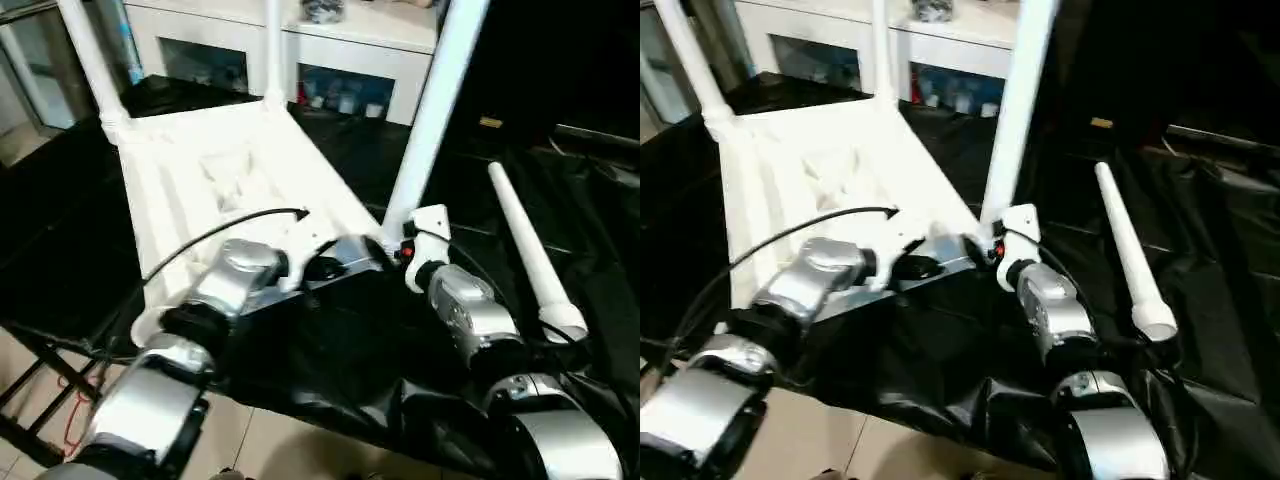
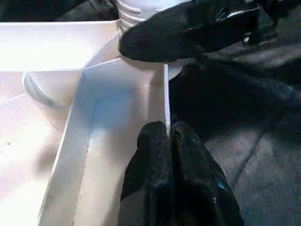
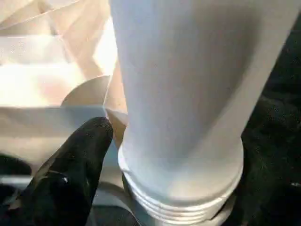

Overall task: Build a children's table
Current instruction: Rotate leg to tighten

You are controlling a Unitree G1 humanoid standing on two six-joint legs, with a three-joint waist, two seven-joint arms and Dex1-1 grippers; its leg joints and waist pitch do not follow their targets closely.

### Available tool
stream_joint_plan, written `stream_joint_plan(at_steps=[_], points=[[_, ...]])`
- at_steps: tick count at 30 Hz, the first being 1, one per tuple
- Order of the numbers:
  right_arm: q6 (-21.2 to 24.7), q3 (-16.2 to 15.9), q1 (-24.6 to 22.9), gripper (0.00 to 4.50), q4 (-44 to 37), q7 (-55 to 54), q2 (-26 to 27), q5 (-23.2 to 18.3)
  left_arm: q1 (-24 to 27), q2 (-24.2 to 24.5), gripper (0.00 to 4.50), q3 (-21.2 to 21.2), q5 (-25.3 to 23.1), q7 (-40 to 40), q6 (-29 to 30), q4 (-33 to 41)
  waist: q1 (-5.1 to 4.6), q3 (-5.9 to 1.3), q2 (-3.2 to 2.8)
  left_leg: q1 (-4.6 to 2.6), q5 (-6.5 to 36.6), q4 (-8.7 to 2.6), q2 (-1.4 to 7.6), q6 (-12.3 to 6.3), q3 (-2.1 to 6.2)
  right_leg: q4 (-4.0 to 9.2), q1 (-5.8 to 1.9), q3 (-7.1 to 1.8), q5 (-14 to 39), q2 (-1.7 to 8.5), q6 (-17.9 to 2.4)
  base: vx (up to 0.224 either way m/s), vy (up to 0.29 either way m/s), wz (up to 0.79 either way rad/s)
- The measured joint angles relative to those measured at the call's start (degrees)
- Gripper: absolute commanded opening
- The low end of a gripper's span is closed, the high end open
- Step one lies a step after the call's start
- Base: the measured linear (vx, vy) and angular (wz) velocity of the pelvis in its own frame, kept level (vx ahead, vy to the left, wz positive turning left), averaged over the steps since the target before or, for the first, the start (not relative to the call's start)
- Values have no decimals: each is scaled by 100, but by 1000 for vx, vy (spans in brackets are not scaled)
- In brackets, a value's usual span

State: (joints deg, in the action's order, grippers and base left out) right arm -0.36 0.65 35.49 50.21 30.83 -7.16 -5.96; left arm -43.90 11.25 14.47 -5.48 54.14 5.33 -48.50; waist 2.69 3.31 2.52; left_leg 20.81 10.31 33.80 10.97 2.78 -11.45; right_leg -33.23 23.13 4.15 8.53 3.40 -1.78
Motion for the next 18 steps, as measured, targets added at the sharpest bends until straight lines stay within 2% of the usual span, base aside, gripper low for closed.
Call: stream_joint_plan(at_steps=[3,8,11,13,15,18], points=[[-7,-172,-196,382,-286,769,-218,-4,174,249,0,50,15,488,-176,253,12,1,-1,5,0,-2,0,0,1,1,2,1,3,0,3,0,0,0],[161,-565,-546,382,-952,2199,-657,-141,388,678,0,170,139,1395,-472,581,131,4,-6,9,1,-3,1,-1,-2,3,2,1,4,0,3,0,0,0],[298,-686,-669,382,-1193,2731,-849,-263,400,815,0,215,173,1728,-576,630,191,4,-6,9,1,3,1,-2,-4,3,0,-3,4,1,3,0,0,0],[503,-763,-790,351,-1462,3108,-1001,-357,470,916,0,224,238,2018,-616,721,229,4,-4,8,1,1,1,-1,-4,3,0,-2,5,1,5,0,0,0],[624,-799,-866,346,-1634,3349,-1072,-382,542,988,0,224,326,2215,-629,783,262,4,-5,9,1,-1,2,-1,-4,2,1,-1,7,1,7,0,0,0],[790,-886,-919,308,-1822,3574,-1170,-450,578,1053,0,230,355,2402,-628,852,285,5,-5,12,1,0,2,-1,-4,2,1,-2,7,1,8,0,0,0]])
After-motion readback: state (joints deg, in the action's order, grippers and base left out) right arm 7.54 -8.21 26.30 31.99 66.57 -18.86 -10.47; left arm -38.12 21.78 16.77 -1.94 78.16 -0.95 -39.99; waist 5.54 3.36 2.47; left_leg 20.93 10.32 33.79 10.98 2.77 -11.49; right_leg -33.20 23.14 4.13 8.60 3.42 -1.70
